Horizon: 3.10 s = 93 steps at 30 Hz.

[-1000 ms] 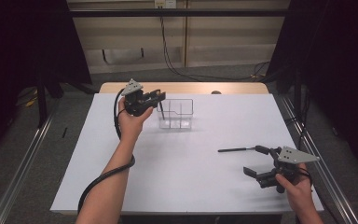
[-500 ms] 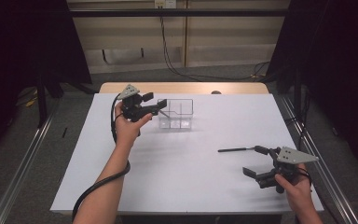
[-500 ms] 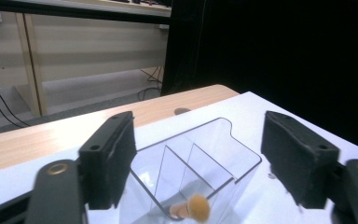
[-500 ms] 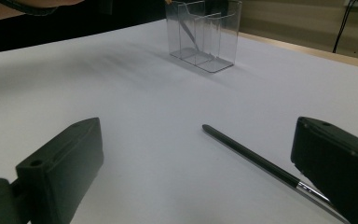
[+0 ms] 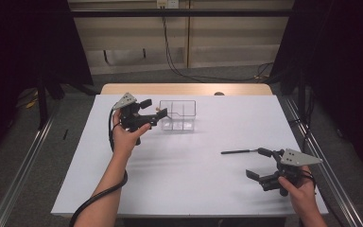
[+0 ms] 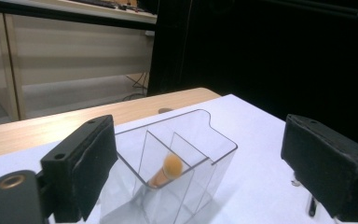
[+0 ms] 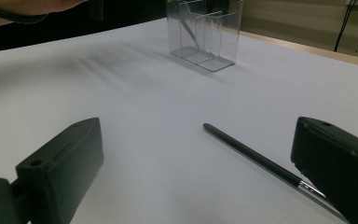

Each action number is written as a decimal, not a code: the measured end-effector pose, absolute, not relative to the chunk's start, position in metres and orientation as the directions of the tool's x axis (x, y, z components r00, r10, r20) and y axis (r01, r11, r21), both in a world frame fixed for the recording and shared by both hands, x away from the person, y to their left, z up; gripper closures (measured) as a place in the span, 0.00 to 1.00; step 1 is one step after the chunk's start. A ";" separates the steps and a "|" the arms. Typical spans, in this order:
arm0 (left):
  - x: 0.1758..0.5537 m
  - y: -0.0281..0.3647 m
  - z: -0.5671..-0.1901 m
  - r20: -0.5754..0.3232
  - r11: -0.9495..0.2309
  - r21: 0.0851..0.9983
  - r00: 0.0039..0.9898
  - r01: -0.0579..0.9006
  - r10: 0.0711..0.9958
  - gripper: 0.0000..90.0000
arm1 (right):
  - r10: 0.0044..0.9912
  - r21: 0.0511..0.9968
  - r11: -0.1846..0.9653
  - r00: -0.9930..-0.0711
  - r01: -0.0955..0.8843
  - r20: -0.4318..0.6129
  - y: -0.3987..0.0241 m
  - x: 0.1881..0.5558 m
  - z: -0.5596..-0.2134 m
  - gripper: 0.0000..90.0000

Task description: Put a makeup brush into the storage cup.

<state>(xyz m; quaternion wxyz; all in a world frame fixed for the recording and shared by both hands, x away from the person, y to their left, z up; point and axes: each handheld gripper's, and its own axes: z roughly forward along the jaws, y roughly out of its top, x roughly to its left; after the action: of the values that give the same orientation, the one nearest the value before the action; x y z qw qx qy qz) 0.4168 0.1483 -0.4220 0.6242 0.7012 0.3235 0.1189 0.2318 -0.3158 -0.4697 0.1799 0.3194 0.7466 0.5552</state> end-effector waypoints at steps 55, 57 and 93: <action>0.347 0.192 -0.444 -0.139 -0.097 0.973 0.866 0.210 0.480 0.00 | 0.678 0.950 0.172 -0.731 0.259 0.076 -0.314 0.230 -0.467 0.02; 0.345 0.194 -0.445 -0.139 -0.098 0.973 0.867 0.210 0.479 0.00 | 0.678 0.950 0.173 -0.731 0.259 0.076 -0.314 0.230 -0.467 0.02; 0.317 0.234 -0.449 -0.113 -0.125 0.972 0.867 0.197 0.486 0.00 | 0.678 0.952 0.174 -0.732 0.251 0.069 -0.314 0.229 -0.467 0.02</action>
<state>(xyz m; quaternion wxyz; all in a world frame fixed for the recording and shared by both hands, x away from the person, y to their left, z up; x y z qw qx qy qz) 0.3171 0.2338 -0.4485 0.6199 0.7410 0.2304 0.1163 0.2293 -0.3135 -0.4666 0.1902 0.3132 0.7422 0.5612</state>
